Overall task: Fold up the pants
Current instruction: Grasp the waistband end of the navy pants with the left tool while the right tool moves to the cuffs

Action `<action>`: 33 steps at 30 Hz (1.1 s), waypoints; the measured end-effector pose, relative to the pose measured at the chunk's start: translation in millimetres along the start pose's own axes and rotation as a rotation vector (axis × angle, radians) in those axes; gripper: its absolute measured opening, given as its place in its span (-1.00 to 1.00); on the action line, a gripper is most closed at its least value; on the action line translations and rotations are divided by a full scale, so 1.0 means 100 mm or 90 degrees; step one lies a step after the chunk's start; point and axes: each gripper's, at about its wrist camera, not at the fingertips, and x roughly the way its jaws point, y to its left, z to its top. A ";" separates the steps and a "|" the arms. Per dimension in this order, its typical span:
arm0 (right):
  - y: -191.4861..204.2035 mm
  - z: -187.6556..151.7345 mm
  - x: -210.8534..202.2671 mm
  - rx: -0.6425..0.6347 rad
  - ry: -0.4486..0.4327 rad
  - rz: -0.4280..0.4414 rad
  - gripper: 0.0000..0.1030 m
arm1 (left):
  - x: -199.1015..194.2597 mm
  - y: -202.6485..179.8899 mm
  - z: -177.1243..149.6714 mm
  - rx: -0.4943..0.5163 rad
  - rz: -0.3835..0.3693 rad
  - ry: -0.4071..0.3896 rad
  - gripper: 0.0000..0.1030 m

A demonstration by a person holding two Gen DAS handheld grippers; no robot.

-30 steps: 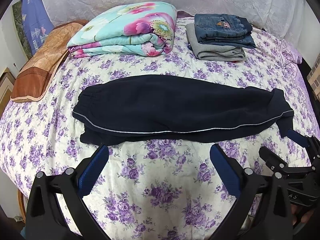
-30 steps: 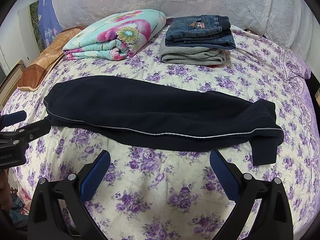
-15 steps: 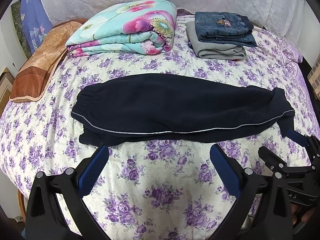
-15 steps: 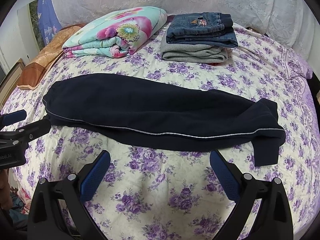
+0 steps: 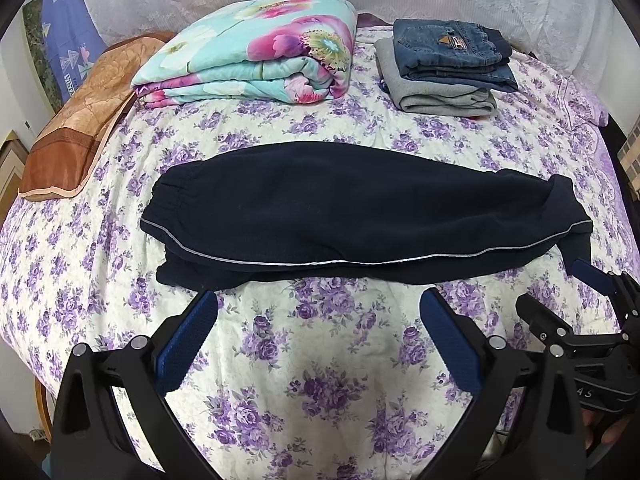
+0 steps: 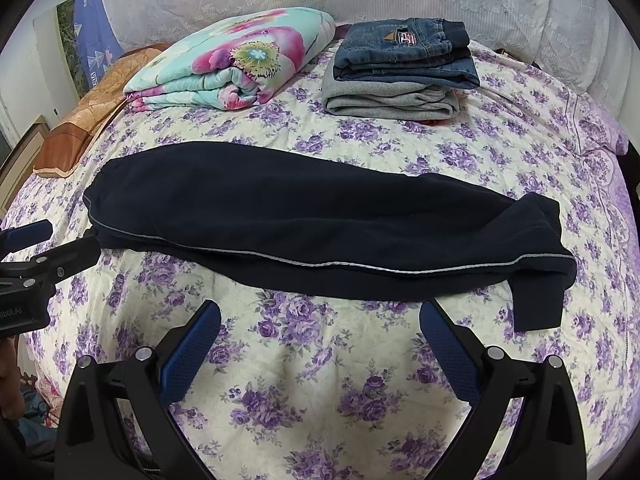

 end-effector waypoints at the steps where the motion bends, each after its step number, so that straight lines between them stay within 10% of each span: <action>1: 0.00 0.00 0.01 0.001 0.001 0.000 0.93 | 0.01 0.02 0.00 -0.002 -0.001 0.002 0.91; 12: -0.44 -0.09 0.18 0.072 0.023 -0.044 0.93 | 0.72 0.99 0.23 -0.112 0.019 0.078 0.91; 16: -0.74 -0.12 0.27 0.117 0.032 -0.083 0.93 | 0.98 1.23 0.34 -0.124 -0.012 0.115 0.43; 33: -1.04 -0.05 0.52 0.160 0.061 -0.091 0.93 | 1.06 1.35 0.53 -0.165 -0.033 0.180 0.17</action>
